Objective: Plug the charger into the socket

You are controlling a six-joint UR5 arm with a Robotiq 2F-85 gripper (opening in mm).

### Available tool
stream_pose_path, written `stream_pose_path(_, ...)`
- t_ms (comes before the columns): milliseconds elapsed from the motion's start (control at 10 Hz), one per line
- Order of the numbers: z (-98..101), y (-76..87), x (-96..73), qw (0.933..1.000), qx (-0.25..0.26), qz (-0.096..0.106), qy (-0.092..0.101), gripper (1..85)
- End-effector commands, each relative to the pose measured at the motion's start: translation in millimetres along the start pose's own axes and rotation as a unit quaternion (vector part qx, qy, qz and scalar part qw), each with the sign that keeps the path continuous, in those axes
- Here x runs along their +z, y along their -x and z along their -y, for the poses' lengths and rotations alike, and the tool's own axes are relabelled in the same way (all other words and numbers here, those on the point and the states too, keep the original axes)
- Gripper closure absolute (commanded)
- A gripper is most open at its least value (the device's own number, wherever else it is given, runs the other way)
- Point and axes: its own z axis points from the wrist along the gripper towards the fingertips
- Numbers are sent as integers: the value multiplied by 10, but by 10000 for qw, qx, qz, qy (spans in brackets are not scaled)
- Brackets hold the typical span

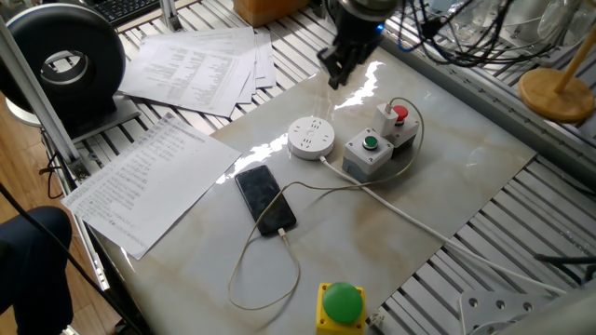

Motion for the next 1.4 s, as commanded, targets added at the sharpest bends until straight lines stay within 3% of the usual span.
stream_pose_path(0,346,-161,48,9993,-236,-69,-270,310)
stream_pose_path(200,490,-246,87,9987,-386,-52,-337,337)
stream_pose_path(300,532,-347,128,9983,-485,-140,-305,350)
stream_pose_path(500,593,-421,242,9970,-743,-70,-229,363)
stream_pose_path(1300,645,-435,350,9961,-852,129,-180,400)
